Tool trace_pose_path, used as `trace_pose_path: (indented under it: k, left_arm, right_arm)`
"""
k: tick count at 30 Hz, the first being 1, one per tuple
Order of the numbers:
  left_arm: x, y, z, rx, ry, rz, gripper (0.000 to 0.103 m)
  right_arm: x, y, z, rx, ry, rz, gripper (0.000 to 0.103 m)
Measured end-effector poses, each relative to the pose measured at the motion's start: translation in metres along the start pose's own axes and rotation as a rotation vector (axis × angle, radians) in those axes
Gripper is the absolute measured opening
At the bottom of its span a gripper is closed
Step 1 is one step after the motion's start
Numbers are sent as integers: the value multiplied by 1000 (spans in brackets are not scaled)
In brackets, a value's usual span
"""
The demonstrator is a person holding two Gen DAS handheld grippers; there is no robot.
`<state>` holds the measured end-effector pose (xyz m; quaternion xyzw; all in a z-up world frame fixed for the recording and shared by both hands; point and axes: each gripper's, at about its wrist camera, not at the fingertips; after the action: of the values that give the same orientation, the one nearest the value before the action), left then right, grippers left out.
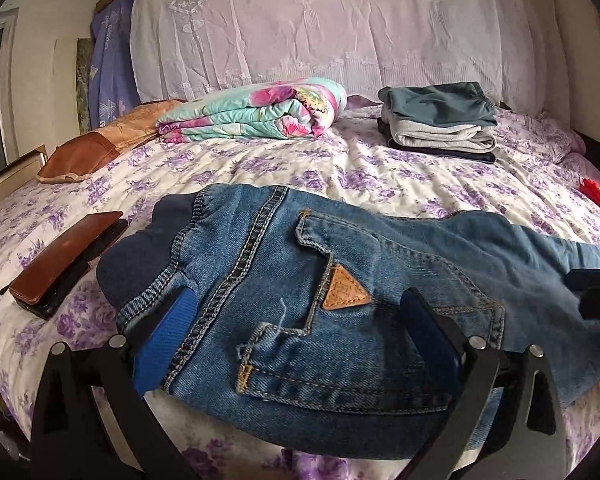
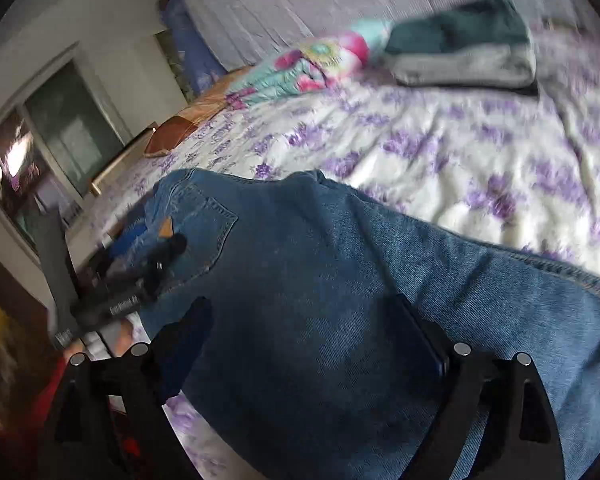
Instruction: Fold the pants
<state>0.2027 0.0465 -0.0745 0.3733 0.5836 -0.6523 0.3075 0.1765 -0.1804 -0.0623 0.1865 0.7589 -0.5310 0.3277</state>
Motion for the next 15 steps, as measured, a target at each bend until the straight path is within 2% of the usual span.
trace_pose_path:
  k: [2, 4, 7, 9, 11, 13, 15]
  left_arm:
    - [0, 0, 0, 0, 1, -1, 99]
    - [0, 0, 0, -1, 0, 0, 99]
    - [0, 0, 0, 2, 1, 3, 99]
    - [0, -1, 0, -3, 3, 6, 99]
    - [2, -2, 1, -10, 10, 9, 99]
    - [2, -2, 1, -12, 15, 6, 99]
    - [2, -3, 1, -11, 18, 6, 99]
  right_arm:
    - [4, -17, -4, 25, -9, 36, 91]
    - [10, -46, 1, 5, 21, 138, 93]
    - [22, -67, 20, 20, 73, 158, 97]
    - [39, -72, 46, 91, 152, 103, 97]
    - [57, -79, 75, 118, 282, 77, 97]
    - [75, -103, 98, 86, 402, 130, 97]
    - [90, -139, 118, 99, 495, 204, 97]
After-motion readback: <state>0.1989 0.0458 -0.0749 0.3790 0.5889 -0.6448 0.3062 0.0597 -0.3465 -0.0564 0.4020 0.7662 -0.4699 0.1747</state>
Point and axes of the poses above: each gripper's, at about its wrist camera, not at the fingertips, and y roughly the way its jaws point, z to its right, x to its underside, and after that the axes turned 9 degrees about x, right-handed
